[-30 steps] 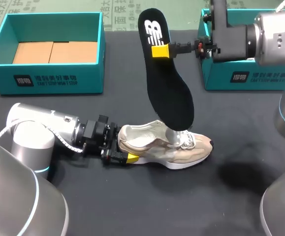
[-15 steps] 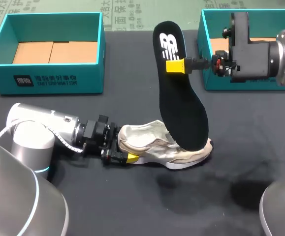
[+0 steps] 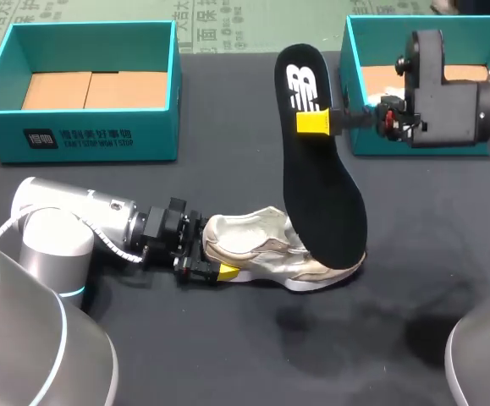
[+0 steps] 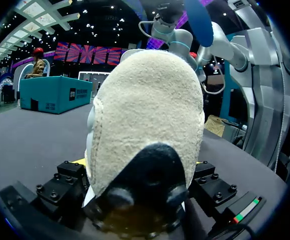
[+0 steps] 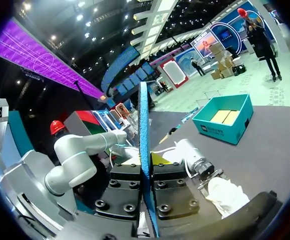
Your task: Take the shoe out of the shoebox, open the shoe tongue, remove and reinsert the insole, then place the shoe into the shoebox
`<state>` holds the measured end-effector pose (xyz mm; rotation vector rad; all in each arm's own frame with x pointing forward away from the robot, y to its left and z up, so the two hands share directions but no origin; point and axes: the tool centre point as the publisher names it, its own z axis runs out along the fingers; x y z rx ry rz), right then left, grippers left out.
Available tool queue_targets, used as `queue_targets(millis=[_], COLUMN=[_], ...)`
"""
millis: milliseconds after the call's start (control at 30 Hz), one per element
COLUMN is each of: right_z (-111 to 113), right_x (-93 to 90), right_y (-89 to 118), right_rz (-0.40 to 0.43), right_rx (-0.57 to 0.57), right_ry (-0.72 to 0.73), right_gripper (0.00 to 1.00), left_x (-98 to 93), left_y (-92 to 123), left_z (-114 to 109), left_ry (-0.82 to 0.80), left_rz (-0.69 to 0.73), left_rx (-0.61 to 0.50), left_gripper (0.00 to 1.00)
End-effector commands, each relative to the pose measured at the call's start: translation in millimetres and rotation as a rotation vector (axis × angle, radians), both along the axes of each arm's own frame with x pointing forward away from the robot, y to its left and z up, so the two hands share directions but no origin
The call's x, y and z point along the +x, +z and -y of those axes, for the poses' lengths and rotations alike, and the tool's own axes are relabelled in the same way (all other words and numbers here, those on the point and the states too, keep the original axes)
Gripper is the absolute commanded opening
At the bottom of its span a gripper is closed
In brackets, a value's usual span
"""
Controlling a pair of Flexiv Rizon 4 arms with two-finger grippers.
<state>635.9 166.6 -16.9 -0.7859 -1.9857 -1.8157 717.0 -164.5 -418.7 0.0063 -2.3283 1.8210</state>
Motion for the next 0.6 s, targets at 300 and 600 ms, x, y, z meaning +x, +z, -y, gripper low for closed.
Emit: queue_targets(millis=[300,600], right_z=[9.8,11.1], right_x=[-13.9,-15.1], right_y=[3.6,4.3], right_rz=[-0.017,-0.007], right_rx=[-0.002,0.01], right_ry=[0.04,0.045], right_gripper=[0.0,0.0], left_x=[0.9,0.9], left_y=[-4.0,-4.0], left_z=[-0.6,-0.6], left_ry=[0.0,0.0], left_rz=[-0.001,-0.001], left_rx=[0.001,0.001], left_gripper=[0.0,0.0])
